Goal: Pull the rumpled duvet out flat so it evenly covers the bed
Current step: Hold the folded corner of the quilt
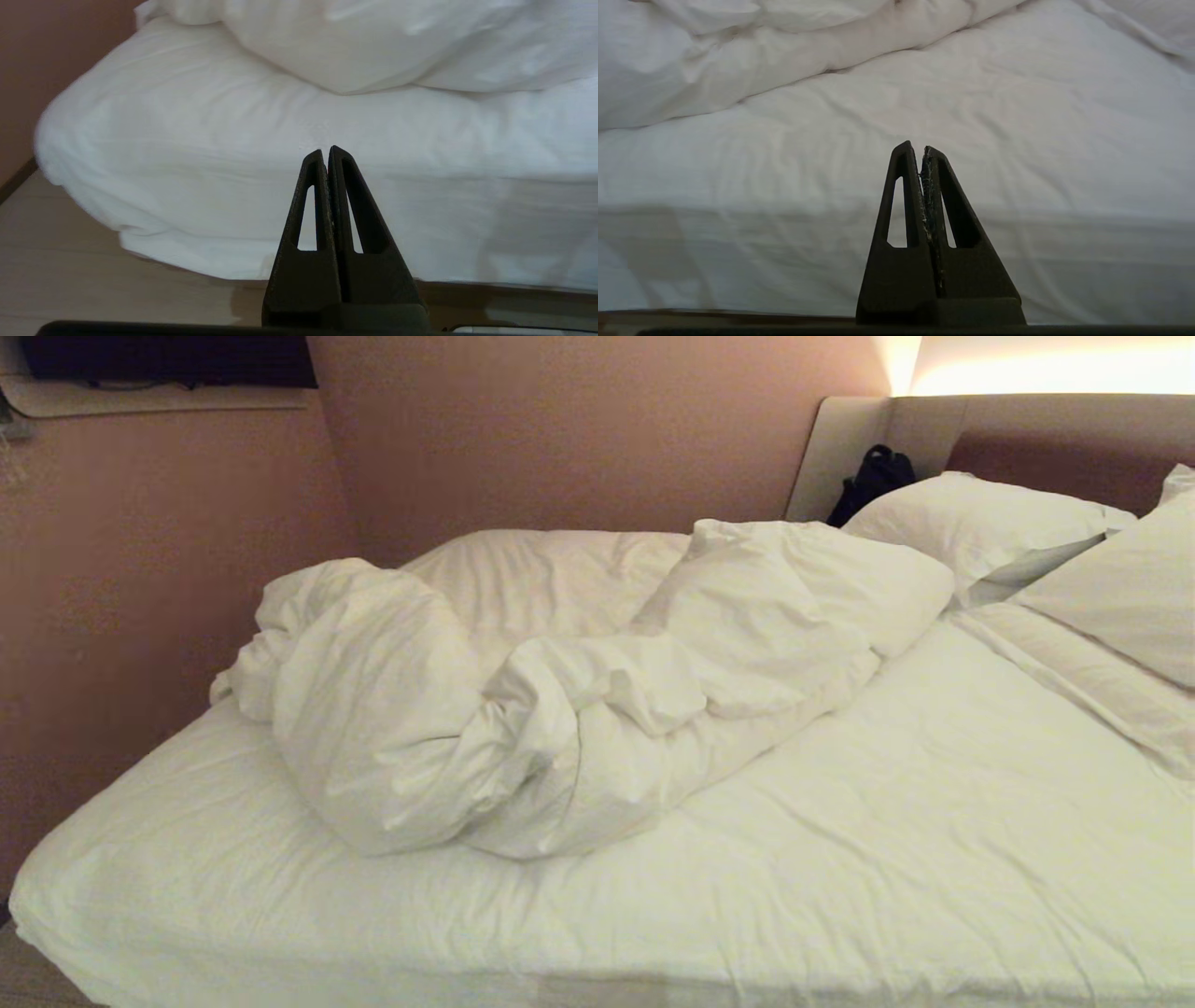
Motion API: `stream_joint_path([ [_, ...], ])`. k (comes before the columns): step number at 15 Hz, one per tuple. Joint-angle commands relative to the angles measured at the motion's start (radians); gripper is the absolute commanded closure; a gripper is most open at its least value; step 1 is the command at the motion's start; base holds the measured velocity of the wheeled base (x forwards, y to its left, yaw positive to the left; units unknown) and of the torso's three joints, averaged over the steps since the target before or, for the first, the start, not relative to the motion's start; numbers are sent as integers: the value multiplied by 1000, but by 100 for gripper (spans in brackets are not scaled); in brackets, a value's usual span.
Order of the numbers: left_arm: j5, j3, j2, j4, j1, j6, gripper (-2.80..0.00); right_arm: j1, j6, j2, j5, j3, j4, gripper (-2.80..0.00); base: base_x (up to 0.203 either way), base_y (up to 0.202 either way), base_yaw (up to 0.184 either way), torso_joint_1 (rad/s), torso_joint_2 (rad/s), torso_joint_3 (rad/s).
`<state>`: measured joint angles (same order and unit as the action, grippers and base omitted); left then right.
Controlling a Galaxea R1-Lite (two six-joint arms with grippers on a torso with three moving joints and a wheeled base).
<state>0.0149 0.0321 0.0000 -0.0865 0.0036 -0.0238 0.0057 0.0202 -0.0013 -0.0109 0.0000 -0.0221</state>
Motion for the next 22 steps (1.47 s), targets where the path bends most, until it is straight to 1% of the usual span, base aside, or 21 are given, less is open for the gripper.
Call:
stream_joint_path([
  [1, 2, 0, 2, -1, 1, -1, 0, 0, 0, 1, 0, 0, -1, 0, 0, -190, -4, 2, 6, 1],
  [5, 2, 0, 0, -2, 0, -4, 0, 0, 0, 1, 0, 0, -1, 0, 0, -191, -1, 2, 4, 2],
  [7, 0, -1, 0, -2, 1, -4, 0, 0, 0, 1, 0, 0, -1, 0, 0, -115, 0, 5, 2, 0],
  [22, 7, 0, 0, -1, 0, 7, 0, 0, 0, 1, 0, 0, -1, 0, 0, 0, 0, 0, 0, 0],
])
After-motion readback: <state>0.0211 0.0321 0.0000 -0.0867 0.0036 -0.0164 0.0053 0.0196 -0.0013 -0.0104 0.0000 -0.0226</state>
